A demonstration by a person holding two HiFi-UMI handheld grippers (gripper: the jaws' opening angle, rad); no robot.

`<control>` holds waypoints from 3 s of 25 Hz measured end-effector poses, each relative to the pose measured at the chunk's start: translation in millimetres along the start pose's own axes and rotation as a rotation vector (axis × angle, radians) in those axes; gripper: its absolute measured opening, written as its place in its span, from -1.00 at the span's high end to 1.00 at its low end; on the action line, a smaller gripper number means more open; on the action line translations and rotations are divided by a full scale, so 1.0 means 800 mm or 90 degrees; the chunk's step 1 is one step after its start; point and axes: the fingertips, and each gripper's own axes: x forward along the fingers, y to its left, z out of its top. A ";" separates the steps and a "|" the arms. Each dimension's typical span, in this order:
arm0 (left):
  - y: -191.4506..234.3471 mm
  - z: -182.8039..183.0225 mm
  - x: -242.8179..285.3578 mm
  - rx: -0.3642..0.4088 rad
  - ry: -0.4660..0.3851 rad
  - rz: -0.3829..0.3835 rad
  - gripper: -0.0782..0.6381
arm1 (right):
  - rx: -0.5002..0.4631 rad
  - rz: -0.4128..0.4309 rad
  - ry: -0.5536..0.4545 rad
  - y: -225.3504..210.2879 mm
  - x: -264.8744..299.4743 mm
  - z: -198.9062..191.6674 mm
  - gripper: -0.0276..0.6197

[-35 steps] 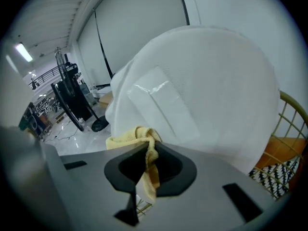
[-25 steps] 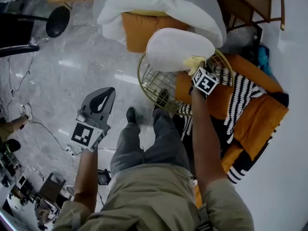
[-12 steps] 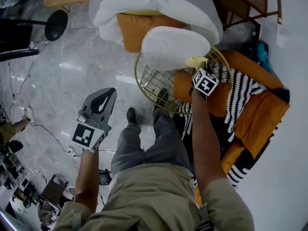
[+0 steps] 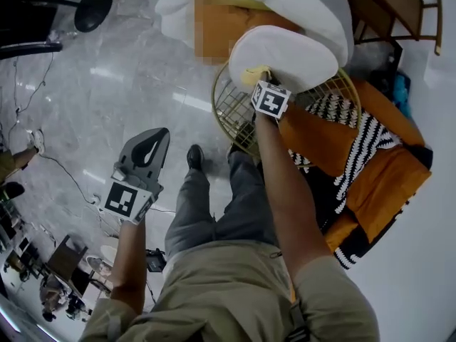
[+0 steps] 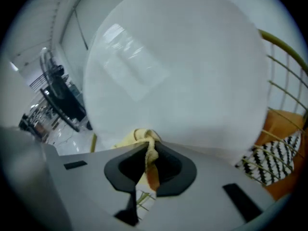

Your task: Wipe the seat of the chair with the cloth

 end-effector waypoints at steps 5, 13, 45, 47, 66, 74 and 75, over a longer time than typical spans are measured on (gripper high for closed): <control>0.009 -0.023 -0.019 -0.017 0.007 0.016 0.74 | -0.075 0.088 0.023 0.106 0.016 -0.014 0.78; 0.006 -0.010 -0.004 -0.005 0.000 0.000 0.74 | -0.060 0.041 0.028 0.028 0.011 -0.019 0.78; 0.005 -0.060 0.008 -0.021 0.023 0.016 0.74 | 0.007 0.053 0.112 0.012 0.055 -0.087 0.78; 0.012 -0.058 -0.003 -0.024 0.019 0.020 0.74 | -0.021 0.109 0.119 0.044 0.047 -0.085 0.78; 0.060 0.071 -0.292 0.096 -0.210 0.052 0.73 | -0.129 0.196 -0.184 0.190 -0.383 0.070 0.79; 0.035 0.109 -0.419 0.118 -0.285 0.036 0.73 | -0.204 0.238 -0.382 0.256 -0.634 0.147 0.79; 0.033 0.112 -0.432 0.128 -0.289 0.033 0.73 | -0.209 0.239 -0.402 0.261 -0.662 0.151 0.79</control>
